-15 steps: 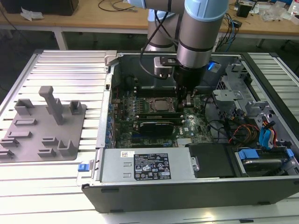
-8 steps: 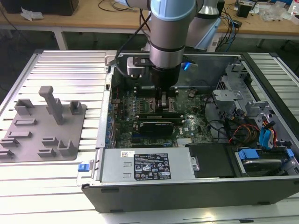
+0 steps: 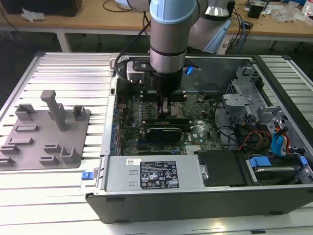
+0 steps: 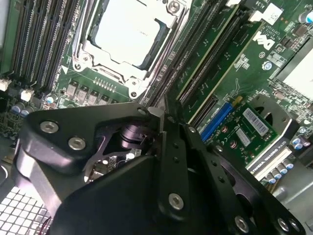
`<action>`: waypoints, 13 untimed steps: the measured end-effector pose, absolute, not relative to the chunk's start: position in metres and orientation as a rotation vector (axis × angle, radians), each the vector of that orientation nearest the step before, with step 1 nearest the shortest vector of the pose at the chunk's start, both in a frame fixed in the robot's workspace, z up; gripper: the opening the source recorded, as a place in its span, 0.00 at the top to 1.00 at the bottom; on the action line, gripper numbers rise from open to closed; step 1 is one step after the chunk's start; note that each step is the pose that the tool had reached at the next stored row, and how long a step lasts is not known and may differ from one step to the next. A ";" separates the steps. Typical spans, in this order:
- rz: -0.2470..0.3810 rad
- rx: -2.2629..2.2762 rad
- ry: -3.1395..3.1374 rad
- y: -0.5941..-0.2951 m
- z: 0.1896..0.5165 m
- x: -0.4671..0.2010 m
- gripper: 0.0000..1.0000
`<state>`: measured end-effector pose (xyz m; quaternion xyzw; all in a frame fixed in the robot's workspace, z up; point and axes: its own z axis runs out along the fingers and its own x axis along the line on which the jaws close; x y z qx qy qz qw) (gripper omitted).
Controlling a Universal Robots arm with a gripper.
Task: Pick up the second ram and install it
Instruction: 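Press down the second ram until it locks into place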
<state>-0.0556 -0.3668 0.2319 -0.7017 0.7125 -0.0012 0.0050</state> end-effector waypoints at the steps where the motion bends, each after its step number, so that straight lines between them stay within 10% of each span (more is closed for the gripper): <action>1: -0.004 -2.197 2.231 -0.367 0.231 -0.057 0.92; 13: -0.004 -2.197 2.231 -0.367 0.241 -0.057 0.92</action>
